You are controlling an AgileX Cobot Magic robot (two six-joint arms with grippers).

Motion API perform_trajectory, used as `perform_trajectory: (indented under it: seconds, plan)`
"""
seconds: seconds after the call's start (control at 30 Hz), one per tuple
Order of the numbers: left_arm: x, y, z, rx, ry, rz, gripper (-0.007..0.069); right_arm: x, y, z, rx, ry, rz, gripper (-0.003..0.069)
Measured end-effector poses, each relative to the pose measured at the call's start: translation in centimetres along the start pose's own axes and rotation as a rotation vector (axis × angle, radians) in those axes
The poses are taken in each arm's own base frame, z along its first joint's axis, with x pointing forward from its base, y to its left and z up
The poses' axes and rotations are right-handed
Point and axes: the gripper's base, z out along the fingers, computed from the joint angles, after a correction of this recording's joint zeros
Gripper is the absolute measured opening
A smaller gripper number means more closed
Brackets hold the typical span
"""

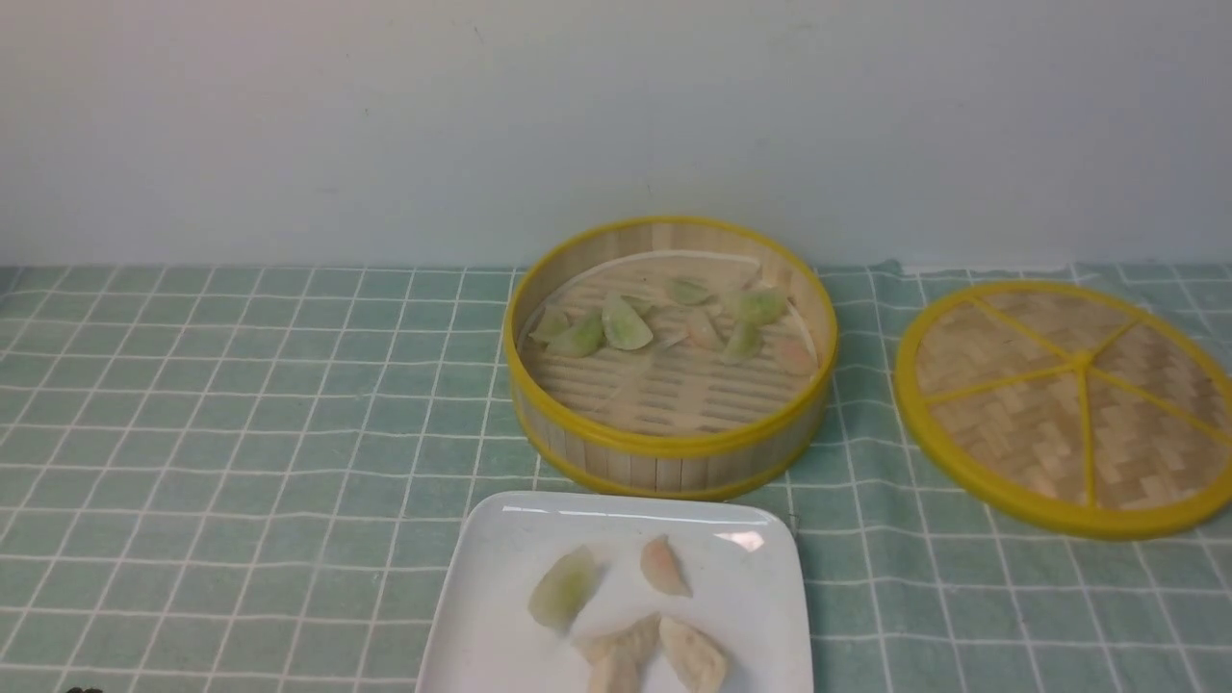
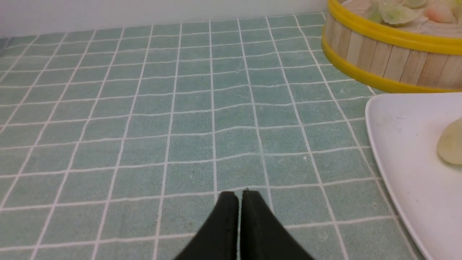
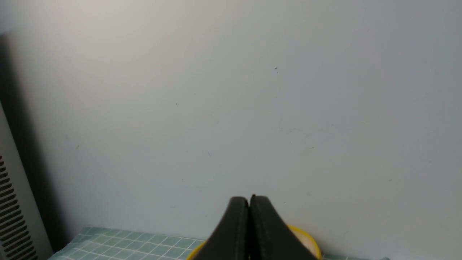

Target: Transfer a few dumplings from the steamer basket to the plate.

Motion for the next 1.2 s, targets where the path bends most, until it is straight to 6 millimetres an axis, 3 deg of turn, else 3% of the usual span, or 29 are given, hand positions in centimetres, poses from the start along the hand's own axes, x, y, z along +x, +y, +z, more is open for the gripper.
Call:
perform_trajectory:
  seconds: [0.2, 0.53, 0.67, 0.9, 1.03, 1.17, 1.2]
  plan:
    - [0.0, 0.0, 0.0, 0.0, 0.0, 0.0, -0.0006, 0.1, 0.1, 0.0, -0.014, 0.009, -0.018, -0.0015]
    - [0.0, 0.0, 0.0, 0.0, 0.0, -0.001, -0.0006, 0.1, 2.0, -0.2, -0.227, -0.017, -0.131, -0.0015]
    - [0.0, 0.0, 0.0, 0.0, 0.0, -0.001, -0.0006, 1.1, 2.1, 0.2, -0.239, -0.018, -0.137, -0.0015]
    - [0.0, 0.0, 0.0, 0.0, 0.0, -0.001, -0.0006, 6.1, 0.7, 1.5, 0.055, 0.094, -0.21, -0.0015]
    - [0.0, 0.0, 0.0, 0.0, 0.0, -0.001, -0.0006, 11.2, -1.8, 1.7, 0.343, 0.23, -0.228, -0.0015]
    - [0.0, 0.0, 0.0, 0.0, 0.0, -0.001, -0.0006, 15.0, -3.5, 1.2, 0.495, 0.339, -0.206, -0.0015]
    - [0.0, 0.0, 0.0, 0.0, -0.002, -0.001, -0.0006, 15.1, -3.6, 1.1, 0.517, 0.343, -0.2, -0.0015]
